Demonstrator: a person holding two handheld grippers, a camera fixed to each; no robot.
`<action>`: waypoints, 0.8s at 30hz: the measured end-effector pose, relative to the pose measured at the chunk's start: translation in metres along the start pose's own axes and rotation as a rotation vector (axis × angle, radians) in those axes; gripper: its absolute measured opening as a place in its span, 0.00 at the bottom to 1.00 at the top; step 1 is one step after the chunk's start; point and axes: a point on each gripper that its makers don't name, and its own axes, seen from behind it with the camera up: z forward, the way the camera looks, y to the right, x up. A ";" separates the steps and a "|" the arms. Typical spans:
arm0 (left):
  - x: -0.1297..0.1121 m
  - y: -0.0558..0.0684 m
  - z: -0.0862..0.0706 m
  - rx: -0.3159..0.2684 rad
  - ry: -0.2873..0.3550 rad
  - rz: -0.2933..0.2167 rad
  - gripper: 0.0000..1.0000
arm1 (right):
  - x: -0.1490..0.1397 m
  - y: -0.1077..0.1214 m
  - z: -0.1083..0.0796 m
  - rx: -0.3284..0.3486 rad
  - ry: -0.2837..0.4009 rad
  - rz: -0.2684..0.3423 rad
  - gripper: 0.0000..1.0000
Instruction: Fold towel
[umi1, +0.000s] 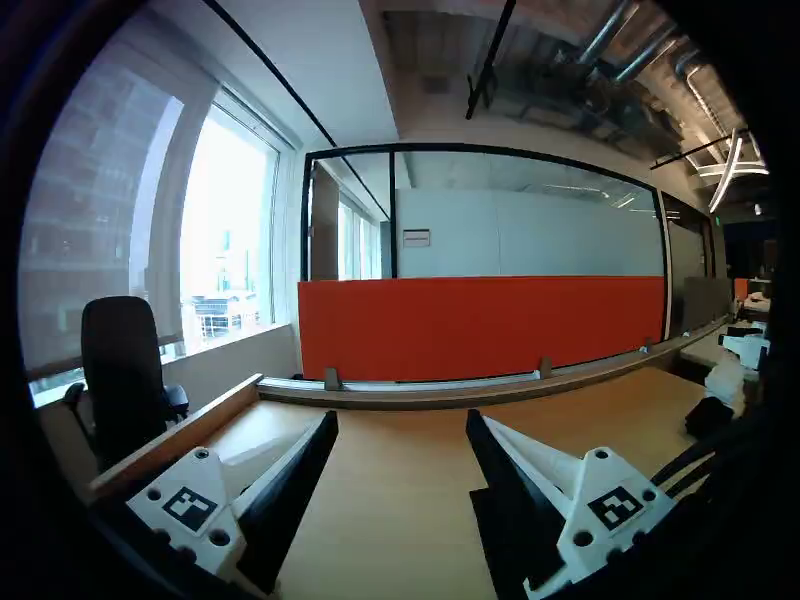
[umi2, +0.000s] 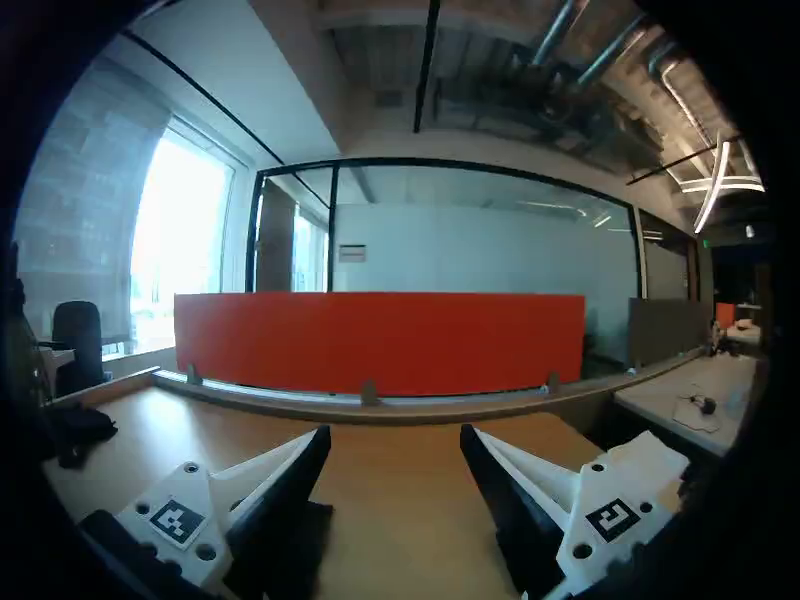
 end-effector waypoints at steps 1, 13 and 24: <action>0.004 0.000 0.000 0.000 0.000 0.000 0.95 | 0.005 0.000 -0.001 -0.002 0.001 0.002 1.00; 0.024 0.003 -0.003 -0.019 -0.023 -0.003 0.95 | 0.034 0.000 -0.005 -0.002 -0.011 0.001 1.00; 0.019 0.024 -0.006 -0.145 -0.101 0.062 0.95 | 0.037 -0.029 -0.007 0.130 -0.077 -0.060 1.00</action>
